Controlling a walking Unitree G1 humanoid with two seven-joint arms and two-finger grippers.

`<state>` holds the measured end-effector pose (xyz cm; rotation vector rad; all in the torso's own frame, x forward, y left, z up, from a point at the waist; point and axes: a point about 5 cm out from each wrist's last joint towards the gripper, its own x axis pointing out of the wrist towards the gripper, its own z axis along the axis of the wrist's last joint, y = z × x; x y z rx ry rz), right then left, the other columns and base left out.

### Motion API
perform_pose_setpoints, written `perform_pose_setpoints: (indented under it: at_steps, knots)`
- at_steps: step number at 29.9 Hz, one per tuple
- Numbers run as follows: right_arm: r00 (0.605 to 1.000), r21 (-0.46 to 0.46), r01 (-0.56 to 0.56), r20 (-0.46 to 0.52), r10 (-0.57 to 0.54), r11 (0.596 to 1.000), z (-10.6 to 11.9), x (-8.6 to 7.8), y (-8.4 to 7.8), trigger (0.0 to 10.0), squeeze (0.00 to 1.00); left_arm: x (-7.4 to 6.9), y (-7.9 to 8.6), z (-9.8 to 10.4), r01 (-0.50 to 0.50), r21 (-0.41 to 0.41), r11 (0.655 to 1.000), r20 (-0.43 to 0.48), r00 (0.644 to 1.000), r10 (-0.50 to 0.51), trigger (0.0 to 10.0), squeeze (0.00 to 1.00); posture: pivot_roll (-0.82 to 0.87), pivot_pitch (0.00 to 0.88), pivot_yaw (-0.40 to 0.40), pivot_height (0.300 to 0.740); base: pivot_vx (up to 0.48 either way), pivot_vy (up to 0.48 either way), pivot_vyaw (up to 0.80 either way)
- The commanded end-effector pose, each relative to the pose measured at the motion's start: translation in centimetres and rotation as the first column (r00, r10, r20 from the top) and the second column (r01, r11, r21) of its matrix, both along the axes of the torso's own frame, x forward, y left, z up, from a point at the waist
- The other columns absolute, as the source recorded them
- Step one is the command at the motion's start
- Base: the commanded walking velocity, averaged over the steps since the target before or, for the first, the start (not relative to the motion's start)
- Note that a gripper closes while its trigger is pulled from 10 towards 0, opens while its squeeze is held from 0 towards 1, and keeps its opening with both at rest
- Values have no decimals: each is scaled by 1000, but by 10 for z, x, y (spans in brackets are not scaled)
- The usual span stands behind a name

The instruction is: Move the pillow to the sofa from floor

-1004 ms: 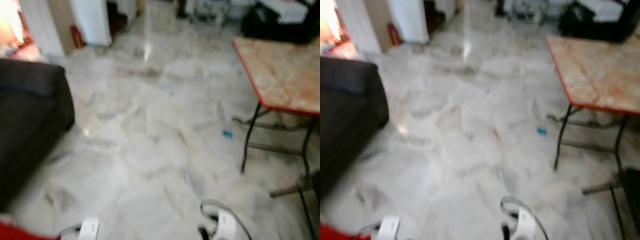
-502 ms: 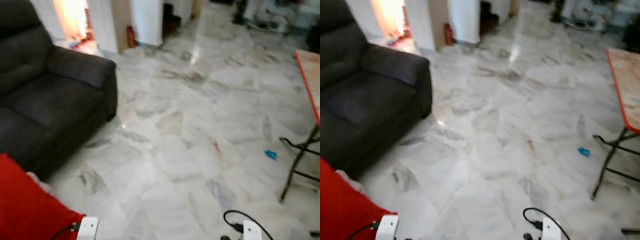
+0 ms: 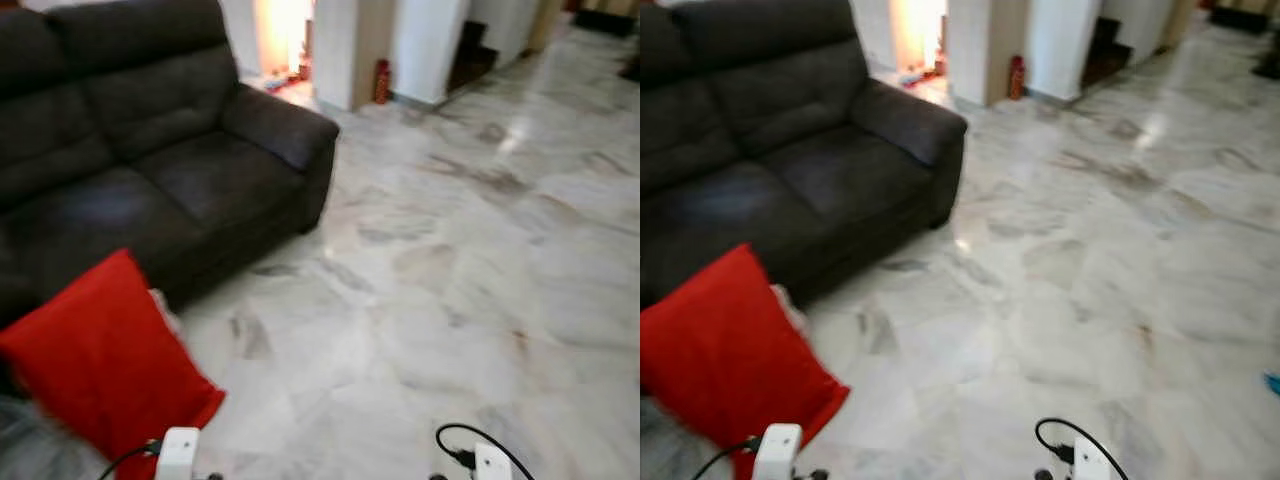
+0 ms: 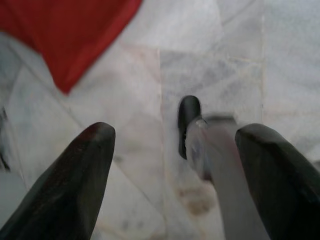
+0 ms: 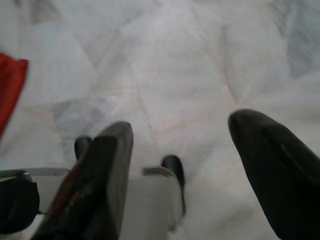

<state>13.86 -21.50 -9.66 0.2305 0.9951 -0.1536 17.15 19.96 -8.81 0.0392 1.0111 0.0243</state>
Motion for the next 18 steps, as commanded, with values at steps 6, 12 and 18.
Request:
perform_pose_setpoints:
  at_steps: [6,12,18]
  knots:
    - [1000,4,-9,14,9,1000,1,5,3,10000,0,1,7,2,-2,24,1000,-3,1000,2,10000,0,-28,0,-50,732,0,0,800]
    - [1000,5,-13,13,13,1000,1,5,4,10000,0,1,8,2,-2,26,1000,-4,1000,2,10000,0,-30,0,-49,732,0,0,800]
    - [1000,5,-16,13,16,1000,1,5,4,10000,0,1,8,2,-3,29,1000,-4,1000,3,10000,0,-29,0,-50,732,0,0,800]
